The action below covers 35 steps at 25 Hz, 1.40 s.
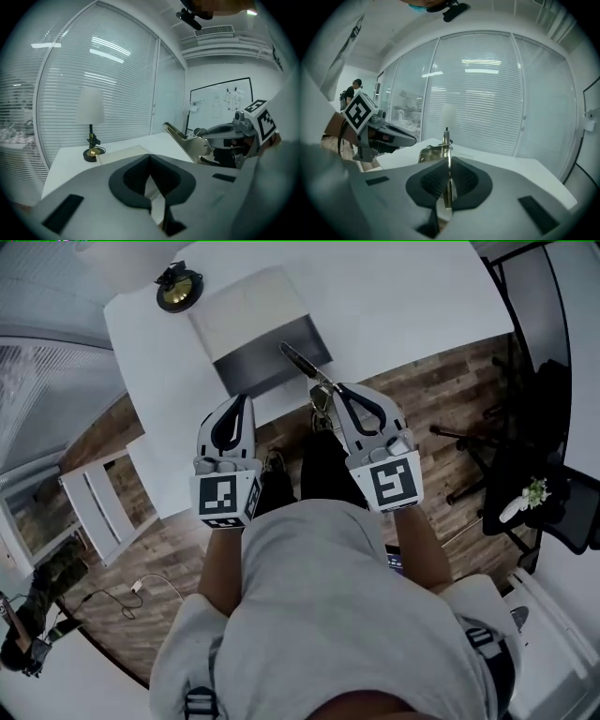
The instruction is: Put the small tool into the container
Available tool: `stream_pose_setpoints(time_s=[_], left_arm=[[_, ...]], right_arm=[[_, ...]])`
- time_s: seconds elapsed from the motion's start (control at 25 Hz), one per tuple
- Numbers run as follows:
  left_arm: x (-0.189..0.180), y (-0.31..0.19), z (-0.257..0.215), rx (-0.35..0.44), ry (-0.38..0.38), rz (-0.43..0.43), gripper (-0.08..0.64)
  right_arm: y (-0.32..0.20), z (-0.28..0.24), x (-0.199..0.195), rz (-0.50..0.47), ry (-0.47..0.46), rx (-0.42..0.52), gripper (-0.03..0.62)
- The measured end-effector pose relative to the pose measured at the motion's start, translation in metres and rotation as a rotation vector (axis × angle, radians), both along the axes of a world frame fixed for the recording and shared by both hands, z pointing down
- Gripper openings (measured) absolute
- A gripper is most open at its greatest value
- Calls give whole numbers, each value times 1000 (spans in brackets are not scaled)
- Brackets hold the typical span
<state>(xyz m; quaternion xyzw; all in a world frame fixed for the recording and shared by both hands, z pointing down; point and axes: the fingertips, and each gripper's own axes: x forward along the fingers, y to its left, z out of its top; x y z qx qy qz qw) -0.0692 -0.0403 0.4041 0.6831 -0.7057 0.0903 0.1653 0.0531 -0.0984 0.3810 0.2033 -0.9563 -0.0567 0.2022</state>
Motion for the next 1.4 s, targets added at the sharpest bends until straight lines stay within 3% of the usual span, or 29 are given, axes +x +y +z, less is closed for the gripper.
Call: stream_pose_setpoints(time_s=[0.24, 0.56, 0.88, 1.12, 1.4], left_arm=[[-27, -5, 19, -58, 6, -161, 23], [-34, 16, 24, -72, 35, -382, 23], [-37, 35, 31, -79, 49, -526, 23], [-43, 49, 45, -88, 79, -545, 23], [-60, 53, 69, -105, 123, -509, 23]], right_arm=[[-24, 11, -32, -195, 51, -6, 28], [-26, 20, -68, -448, 96, 17, 28], [-7, 44, -76, -610, 274, 230, 28], [9, 54, -86, -676, 334, 319, 28], [11, 69, -97, -656, 412, 339, 28]])
